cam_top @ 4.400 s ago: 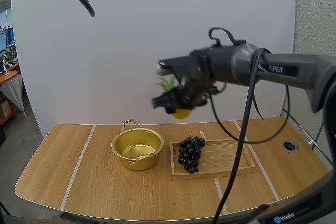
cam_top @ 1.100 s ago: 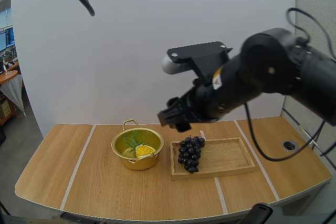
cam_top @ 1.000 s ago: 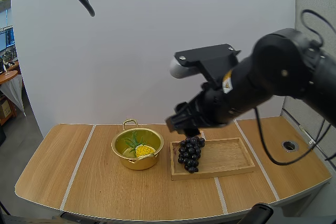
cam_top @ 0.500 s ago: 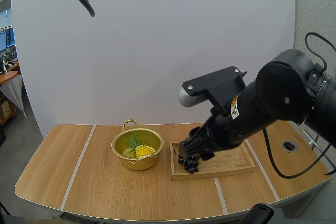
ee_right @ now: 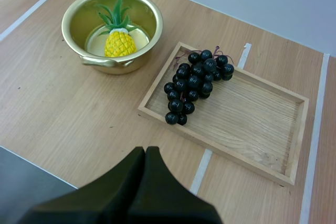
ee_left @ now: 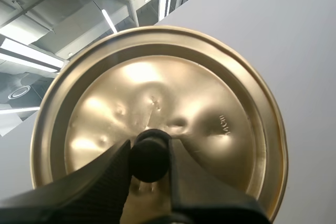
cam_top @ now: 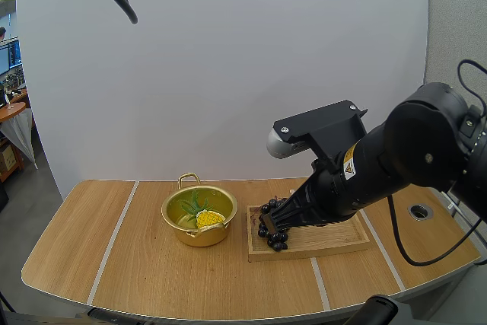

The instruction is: Open the pot, put the pineapple inside, and close it

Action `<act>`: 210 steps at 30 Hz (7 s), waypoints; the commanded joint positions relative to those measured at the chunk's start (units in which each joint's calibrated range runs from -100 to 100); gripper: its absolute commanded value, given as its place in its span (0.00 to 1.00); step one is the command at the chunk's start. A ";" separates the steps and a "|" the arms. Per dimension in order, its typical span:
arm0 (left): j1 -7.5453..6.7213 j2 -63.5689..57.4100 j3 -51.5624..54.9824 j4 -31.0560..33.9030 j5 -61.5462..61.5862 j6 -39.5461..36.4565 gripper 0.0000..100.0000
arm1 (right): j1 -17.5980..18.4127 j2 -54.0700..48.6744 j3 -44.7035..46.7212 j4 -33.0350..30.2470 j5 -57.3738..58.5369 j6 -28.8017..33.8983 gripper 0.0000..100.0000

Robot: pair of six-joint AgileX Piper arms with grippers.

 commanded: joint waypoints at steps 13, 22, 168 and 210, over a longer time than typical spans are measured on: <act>-0.25 -0.42 -0.45 0.03 -2.09 -0.43 0.00 | -0.33 -0.84 0.04 1.47 -3.43 0.18 0.00; -0.25 -0.42 -0.45 -3.12 9.23 -4.35 0.00 | -0.33 -0.84 0.04 1.05 -3.27 0.18 0.00; 1.16 -54.55 49.67 -6.55 31.53 -4.24 0.00 | -12.58 -8.61 0.04 -7.85 -16.26 11.08 0.00; 4.85 -66.50 102.90 -6.55 -40.99 -28.54 0.00 | -23.16 -29.89 22.78 -3.70 -75.09 13.18 0.00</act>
